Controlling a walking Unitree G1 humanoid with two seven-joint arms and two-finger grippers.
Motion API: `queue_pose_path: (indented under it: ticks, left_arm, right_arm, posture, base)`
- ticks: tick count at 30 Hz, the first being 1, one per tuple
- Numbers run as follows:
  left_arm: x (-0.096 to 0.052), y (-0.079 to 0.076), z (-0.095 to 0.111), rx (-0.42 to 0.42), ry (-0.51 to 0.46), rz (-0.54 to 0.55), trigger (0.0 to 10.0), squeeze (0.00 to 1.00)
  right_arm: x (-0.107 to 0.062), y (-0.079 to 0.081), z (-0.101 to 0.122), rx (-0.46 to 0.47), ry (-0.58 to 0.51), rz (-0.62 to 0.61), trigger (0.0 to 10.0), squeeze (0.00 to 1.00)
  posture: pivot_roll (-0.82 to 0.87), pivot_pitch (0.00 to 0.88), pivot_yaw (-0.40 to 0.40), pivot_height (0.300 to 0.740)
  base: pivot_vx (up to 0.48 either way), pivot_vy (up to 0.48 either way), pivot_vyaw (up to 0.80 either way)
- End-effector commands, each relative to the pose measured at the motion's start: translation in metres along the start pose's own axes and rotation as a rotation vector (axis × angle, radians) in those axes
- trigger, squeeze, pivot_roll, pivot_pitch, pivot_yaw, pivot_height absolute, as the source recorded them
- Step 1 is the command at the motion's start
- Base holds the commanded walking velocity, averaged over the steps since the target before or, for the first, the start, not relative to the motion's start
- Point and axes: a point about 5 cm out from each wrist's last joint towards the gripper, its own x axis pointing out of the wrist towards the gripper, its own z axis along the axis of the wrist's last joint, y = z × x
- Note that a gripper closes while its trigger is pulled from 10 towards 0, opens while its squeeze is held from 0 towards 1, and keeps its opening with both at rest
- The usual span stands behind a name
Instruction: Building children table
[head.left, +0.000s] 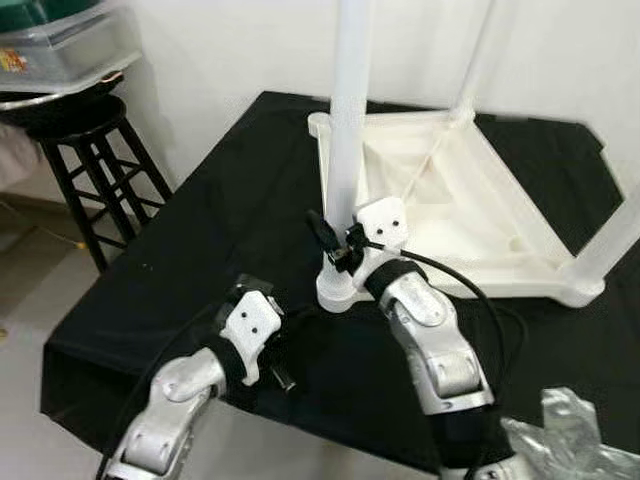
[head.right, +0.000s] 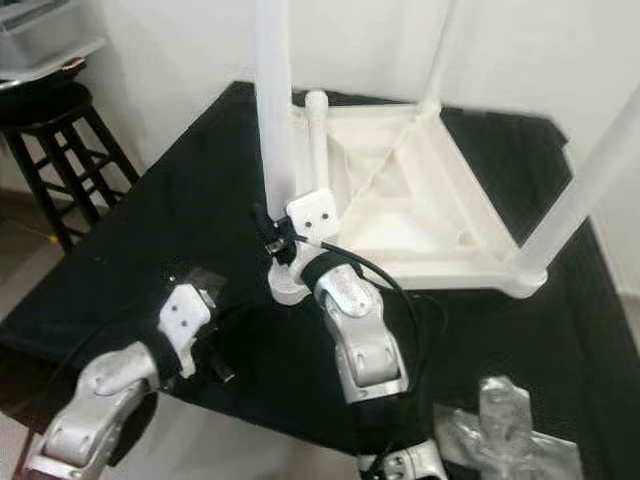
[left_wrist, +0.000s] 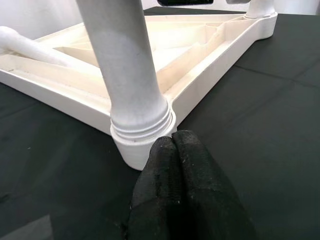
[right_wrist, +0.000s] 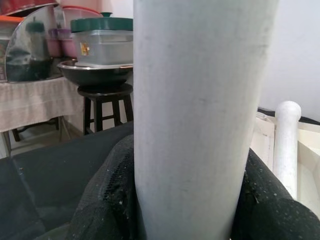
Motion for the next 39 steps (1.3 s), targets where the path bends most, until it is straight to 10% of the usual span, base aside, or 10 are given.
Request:
queue_pose_path:
  ticks: [1, 2, 22, 25, 26, 39]
  left_arm:
    - [-0.002, 0.0, -0.004, -0.012, 0.016, 0.0, 10.0, 0.0]
    - [-0.001, 0.0, -0.005, -0.013, 0.018, -0.008, 10.0, 0.0]
    - [-0.009, 0.016, -0.009, -0.023, 0.052, 0.182, 10.0, 0.0]
    - [-0.01, 0.022, -0.012, -0.024, 0.083, 0.233, 10.0, 0.0]
    - [-0.01, 0.023, -0.013, -0.02, 0.098, 0.251, 10.0, 0.0]
    - [-0.009, 0.031, -0.019, -0.048, 0.16, 0.324, 10.0, 0.0]
  right_arm:
    - [-0.012, -0.004, -0.043, 0.018, 0.229, -0.041, 10.0, 0.0]
    - [-0.013, -0.003, -0.035, 0.051, 0.169, -0.004, 10.0, 1.0]
    - [-0.075, -0.04, -0.035, 0.047, 0.12, -0.195, 10.0, 1.0]
    - [-0.082, -0.05, -0.04, 0.099, 0.128, -0.305, 10.0, 0.71]
    - [-0.085, -0.054, -0.041, 0.119, 0.133, -0.343, 10.0, 0.0]
    - [-0.086, -0.077, -0.046, 0.087, 0.18, -0.521, 10.0, 0.0]
  posture:
    - [0.05, 0.115, -0.009, 0.74]
    - [0.04, 0.11, -0.009, 0.74]
    - [0.01, 0.106, -0.004, 0.74]
    - [0.01, 0.107, -0.003, 0.74]
    - [0.0, 0.106, -0.002, 0.74]
    - [0.01, 0.109, -0.008, 0.74]
  base:
    - [0.0, 0.0, 0.0]
    - [0.0, 0.0, 0.0]
    - [0.0, 0.0, 0.0]
    - [0.0, 0.0, 0.0]
    - [0.0, 0.0, 0.0]
    - [0.0, 0.18, 0.0]
